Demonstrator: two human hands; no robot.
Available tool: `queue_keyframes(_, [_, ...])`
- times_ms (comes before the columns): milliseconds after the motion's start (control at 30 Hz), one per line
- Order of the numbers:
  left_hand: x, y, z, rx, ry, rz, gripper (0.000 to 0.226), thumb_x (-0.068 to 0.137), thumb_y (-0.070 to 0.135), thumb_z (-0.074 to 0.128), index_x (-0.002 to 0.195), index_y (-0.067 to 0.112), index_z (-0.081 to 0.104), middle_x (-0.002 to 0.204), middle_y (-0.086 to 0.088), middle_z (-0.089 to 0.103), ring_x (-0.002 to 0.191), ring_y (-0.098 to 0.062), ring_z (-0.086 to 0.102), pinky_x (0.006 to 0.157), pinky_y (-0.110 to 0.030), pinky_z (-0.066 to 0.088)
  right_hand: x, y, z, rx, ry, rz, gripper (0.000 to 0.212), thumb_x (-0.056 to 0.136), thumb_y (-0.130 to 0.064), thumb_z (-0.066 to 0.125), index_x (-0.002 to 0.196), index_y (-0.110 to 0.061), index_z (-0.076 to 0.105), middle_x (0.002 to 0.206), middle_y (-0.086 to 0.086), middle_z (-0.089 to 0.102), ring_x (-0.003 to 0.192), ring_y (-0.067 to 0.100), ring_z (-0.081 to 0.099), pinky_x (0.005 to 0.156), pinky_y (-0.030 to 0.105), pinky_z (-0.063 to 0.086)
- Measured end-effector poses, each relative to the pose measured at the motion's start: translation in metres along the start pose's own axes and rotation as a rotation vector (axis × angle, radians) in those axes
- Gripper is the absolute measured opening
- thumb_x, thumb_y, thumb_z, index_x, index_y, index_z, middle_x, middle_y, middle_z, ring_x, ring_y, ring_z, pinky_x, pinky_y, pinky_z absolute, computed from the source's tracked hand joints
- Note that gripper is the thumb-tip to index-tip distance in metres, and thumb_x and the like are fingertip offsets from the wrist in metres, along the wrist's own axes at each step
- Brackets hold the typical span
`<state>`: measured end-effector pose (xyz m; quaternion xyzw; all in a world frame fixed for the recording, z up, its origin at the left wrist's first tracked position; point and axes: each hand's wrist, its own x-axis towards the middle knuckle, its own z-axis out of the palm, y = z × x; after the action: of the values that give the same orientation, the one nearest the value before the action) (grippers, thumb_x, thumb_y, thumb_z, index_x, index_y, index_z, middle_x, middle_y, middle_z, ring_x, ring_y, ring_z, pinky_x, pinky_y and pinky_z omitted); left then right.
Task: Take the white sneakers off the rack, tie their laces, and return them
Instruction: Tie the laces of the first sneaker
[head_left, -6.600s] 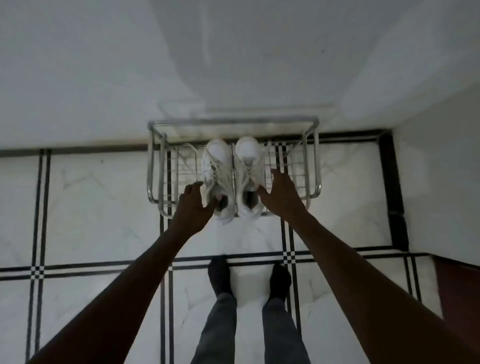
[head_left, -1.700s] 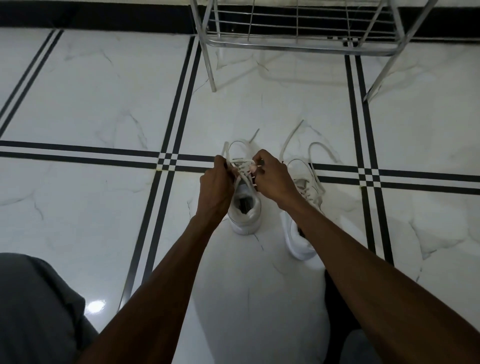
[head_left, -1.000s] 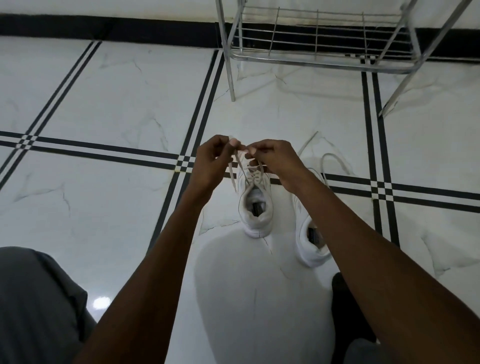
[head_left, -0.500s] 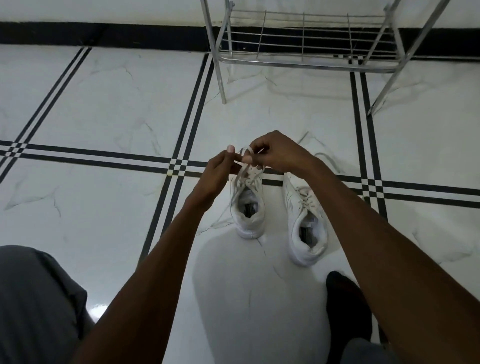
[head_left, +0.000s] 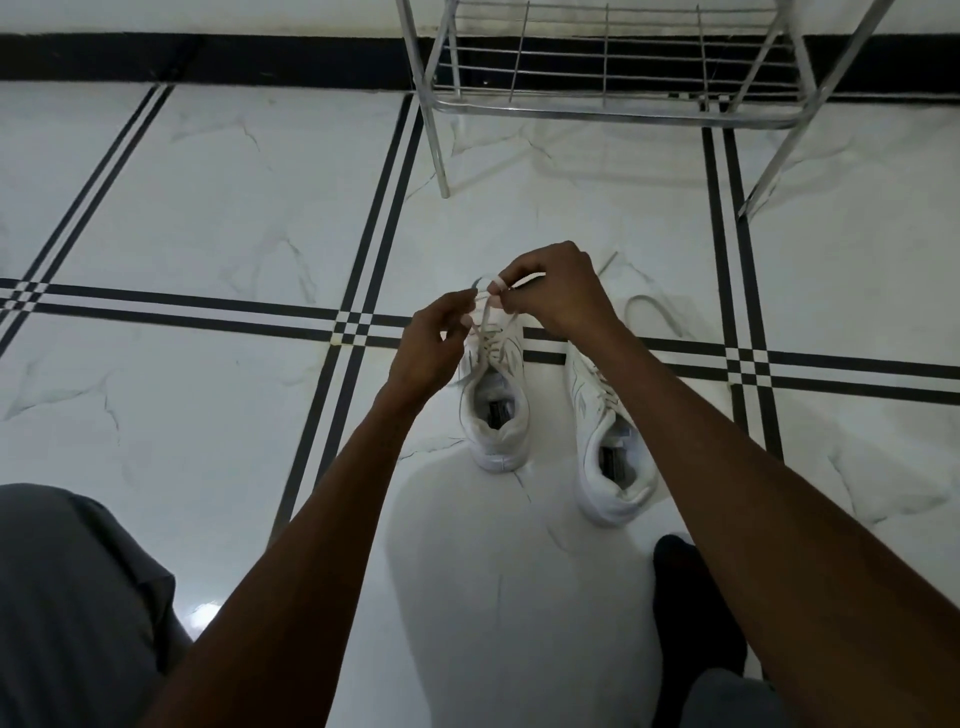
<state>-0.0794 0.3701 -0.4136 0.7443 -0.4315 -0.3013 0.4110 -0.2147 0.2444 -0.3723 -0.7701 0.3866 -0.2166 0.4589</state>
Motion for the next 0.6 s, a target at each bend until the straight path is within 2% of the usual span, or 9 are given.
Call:
queue_keyframes(100, [0.001, -0.002, -0.001, 0.124, 0.074, -0.006, 0.026, 0.101, 0.011, 0.06, 0.125, 0.014, 0.069, 0.127, -0.002, 0.071, 0.107, -0.014, 0.064, 0.094, -0.033, 0.056, -0.001, 0.005, 0.003, 0.189, -0.047, 0.082, 0.016, 0.071, -0.009, 0.088, 0.086, -0.011, 0.082, 0.082, 0.005, 0.079, 0.073, 0.024, 0.077, 0.077, 0.035, 0.065])
queue_keyframes(167, [0.003, -0.01, -0.004, 0.242, 0.151, -0.023, 0.012, 0.098, 0.025, 0.066, 0.107, 0.02, 0.072, 0.117, -0.003, 0.072, 0.105, -0.02, 0.067, 0.094, -0.049, 0.056, -0.001, 0.008, 0.002, 0.289, -0.063, 0.11, 0.02, 0.073, -0.009, 0.087, 0.09, -0.005, 0.081, 0.084, 0.01, 0.079, 0.075, 0.029, 0.077, 0.079, 0.039, 0.065])
queue_keyframes(267, [0.006, -0.015, -0.011, 0.379, 0.23, -0.052, 0.03, 0.098, 0.05, 0.054, 0.093, 0.024, 0.068, 0.11, -0.001, 0.069, 0.113, -0.028, 0.061, 0.103, -0.044, 0.039, -0.003, 0.01, 0.001, 0.397, -0.087, 0.168, 0.023, 0.078, -0.01, 0.084, 0.097, 0.0, 0.078, 0.092, 0.021, 0.077, 0.079, 0.029, 0.075, 0.083, 0.039, 0.064])
queue_keyframes(333, [0.0, -0.006, -0.019, 0.112, 0.224, -0.075, 0.044, 0.104, 0.05, 0.044, 0.095, 0.014, 0.066, 0.098, 0.001, 0.067, 0.101, -0.018, 0.064, 0.096, -0.035, 0.046, -0.001, 0.014, -0.001, 0.486, -0.103, 0.246, 0.027, 0.085, -0.015, 0.08, 0.102, 0.005, 0.076, 0.102, 0.026, 0.076, 0.094, 0.034, 0.076, 0.091, 0.043, 0.061])
queue_keyframes(400, [-0.004, 0.0, -0.026, -0.211, 0.208, -0.15, 0.045, 0.109, 0.038, 0.042, 0.098, -0.001, 0.062, 0.084, -0.002, 0.068, 0.078, -0.006, 0.068, 0.076, -0.019, 0.052, -0.001, 0.017, -0.003, 0.51, -0.137, 0.343, 0.032, 0.092, -0.024, 0.072, 0.106, 0.005, 0.074, 0.109, 0.019, 0.076, 0.106, 0.029, 0.074, 0.095, 0.041, 0.059])
queue_keyframes(433, [-0.005, -0.002, -0.029, -0.271, 0.223, -0.175, 0.042, 0.109, 0.035, 0.043, 0.095, -0.001, 0.061, 0.076, -0.003, 0.065, 0.069, -0.006, 0.065, 0.072, -0.019, 0.052, 0.0, 0.018, -0.004, 0.522, -0.14, 0.404, 0.03, 0.093, -0.024, 0.069, 0.106, 0.003, 0.074, 0.108, 0.014, 0.077, 0.106, 0.026, 0.074, 0.094, 0.039, 0.058])
queue_keyframes(467, [-0.006, -0.008, -0.032, -0.276, 0.255, -0.193, 0.041, 0.109, 0.035, 0.044, 0.091, 0.001, 0.059, 0.071, -0.005, 0.06, 0.065, -0.01, 0.061, 0.07, -0.024, 0.051, 0.002, 0.022, -0.004, 0.525, -0.111, 0.48, 0.024, 0.094, -0.021, 0.067, 0.103, 0.0, 0.074, 0.103, 0.011, 0.077, 0.1, 0.023, 0.074, 0.09, 0.037, 0.059])
queue_keyframes(533, [-0.012, -0.025, -0.038, -0.19, 0.316, -0.232, 0.048, 0.105, 0.044, 0.047, 0.092, -0.001, 0.06, 0.079, -0.011, 0.062, 0.074, -0.02, 0.059, 0.075, -0.039, 0.052, 0.003, 0.034, -0.005, 0.428, 0.034, 0.584, 0.017, 0.093, -0.017, 0.067, 0.097, -0.001, 0.072, 0.095, 0.011, 0.075, 0.084, 0.021, 0.072, 0.078, 0.034, 0.06])
queue_keyframes(600, [-0.022, -0.052, -0.045, -0.006, 0.376, -0.339, 0.05, 0.102, 0.049, 0.048, 0.101, 0.004, 0.068, 0.098, -0.017, 0.071, 0.093, -0.031, 0.067, 0.089, -0.05, 0.056, 0.005, 0.06, -0.006, 0.06, 0.207, 0.536, 0.029, 0.09, -0.026, 0.069, 0.091, 0.002, 0.076, 0.094, 0.015, 0.077, 0.087, 0.028, 0.074, 0.08, 0.037, 0.059])
